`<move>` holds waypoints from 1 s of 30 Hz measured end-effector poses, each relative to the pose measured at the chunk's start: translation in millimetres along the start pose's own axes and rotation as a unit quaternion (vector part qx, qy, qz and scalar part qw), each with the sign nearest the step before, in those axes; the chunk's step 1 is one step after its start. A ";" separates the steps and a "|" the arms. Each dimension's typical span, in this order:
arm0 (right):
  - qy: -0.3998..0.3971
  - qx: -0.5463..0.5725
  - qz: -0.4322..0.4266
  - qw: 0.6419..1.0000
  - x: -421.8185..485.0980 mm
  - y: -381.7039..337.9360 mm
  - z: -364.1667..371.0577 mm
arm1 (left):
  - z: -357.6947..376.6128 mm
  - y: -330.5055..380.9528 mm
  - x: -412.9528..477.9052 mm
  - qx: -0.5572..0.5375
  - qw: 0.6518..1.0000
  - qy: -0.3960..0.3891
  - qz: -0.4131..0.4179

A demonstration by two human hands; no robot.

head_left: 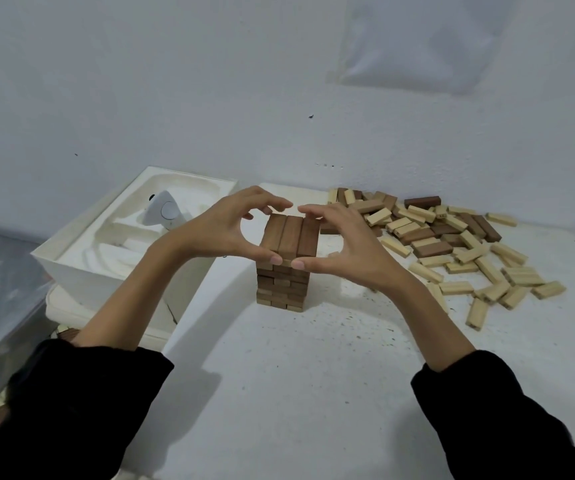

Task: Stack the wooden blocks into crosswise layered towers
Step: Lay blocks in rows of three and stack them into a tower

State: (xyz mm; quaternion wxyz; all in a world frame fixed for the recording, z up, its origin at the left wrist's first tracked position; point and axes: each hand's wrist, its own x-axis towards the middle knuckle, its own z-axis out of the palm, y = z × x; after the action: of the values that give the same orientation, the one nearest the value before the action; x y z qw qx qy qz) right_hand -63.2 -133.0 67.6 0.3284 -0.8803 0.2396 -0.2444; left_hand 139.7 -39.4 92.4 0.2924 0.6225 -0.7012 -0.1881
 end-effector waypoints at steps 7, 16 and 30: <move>0.023 0.048 0.010 0.999 -12.8 3.8 1.9 | 1.9 -4.0 -4.4 -0.030 0.999 0.011 -0.006; 0.030 0.054 0.014 0.998 -12.3 2.5 4.7 | 3.9 -6.7 -4.5 -0.036 0.999 0.009 -0.014; 0.076 0.087 0.037 0.993 -17.4 6.3 15.1 | 15.8 -5.9 0.7 -0.087 0.996 0.008 -0.011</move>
State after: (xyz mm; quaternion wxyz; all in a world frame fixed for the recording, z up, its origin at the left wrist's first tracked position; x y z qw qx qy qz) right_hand -69.3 -120.1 48.4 0.3935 -0.8178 0.2738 -0.3183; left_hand 134.0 -42.5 76.8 0.3495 0.6035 -0.6730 -0.2462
